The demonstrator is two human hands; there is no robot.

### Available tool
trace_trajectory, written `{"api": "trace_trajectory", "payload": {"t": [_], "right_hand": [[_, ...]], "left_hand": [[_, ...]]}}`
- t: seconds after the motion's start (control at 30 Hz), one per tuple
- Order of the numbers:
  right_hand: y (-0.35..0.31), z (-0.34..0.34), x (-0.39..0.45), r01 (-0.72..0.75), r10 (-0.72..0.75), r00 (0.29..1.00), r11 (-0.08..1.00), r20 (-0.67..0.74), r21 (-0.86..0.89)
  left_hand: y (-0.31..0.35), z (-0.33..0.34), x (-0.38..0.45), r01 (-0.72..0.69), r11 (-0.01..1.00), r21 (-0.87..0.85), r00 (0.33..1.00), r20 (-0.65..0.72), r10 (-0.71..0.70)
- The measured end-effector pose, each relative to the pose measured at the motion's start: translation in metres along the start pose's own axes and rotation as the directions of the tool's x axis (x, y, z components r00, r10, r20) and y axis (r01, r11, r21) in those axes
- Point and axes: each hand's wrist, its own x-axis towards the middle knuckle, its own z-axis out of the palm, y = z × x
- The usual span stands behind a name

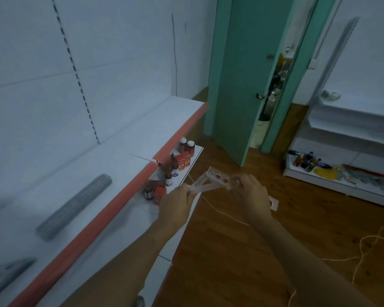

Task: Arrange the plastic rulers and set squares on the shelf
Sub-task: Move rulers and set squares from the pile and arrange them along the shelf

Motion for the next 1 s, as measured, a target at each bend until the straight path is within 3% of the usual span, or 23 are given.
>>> {"api": "trace_trajectory", "payload": {"t": [0.27,0.43,0.57,0.7,0.8,0.9,1.0], "right_hand": [[-0.022,0.046,0.12,0.192,-0.204,0.976,0.972,0.078,0.136],[-0.066,0.092,0.156,0.435,-0.488,0.858,0.856,0.159,0.279],[-0.117,0.126,0.149,0.555,-0.672,0.715,0.713,0.192,0.427],[-0.174,0.151,0.122,0.625,-0.803,0.551,0.577,0.227,0.526],[-0.207,0.166,0.107,0.69,-0.863,0.439,0.501,0.248,0.523],[-0.234,0.176,0.098,0.714,-0.89,0.378,0.456,0.255,0.531],[-0.257,0.187,0.086,0.722,-0.917,0.314,0.399,0.246,0.566]], "left_hand": [[-0.016,-0.02,0.062,0.248,0.964,0.093,0.958,-0.168,-0.23],[-0.048,-0.047,0.054,0.468,0.869,0.161,0.857,-0.321,-0.402],[-0.08,-0.072,0.019,0.676,0.732,0.083,0.687,-0.428,-0.586],[-0.112,-0.098,-0.024,0.793,0.609,-0.016,0.515,-0.518,-0.683],[-0.131,-0.118,-0.05,0.844,0.531,-0.078,0.38,-0.611,-0.694],[-0.146,-0.138,-0.069,0.861,0.477,-0.178,0.254,-0.661,-0.706],[-0.159,-0.152,-0.086,0.863,0.442,-0.243,0.175,-0.678,-0.714]]}}
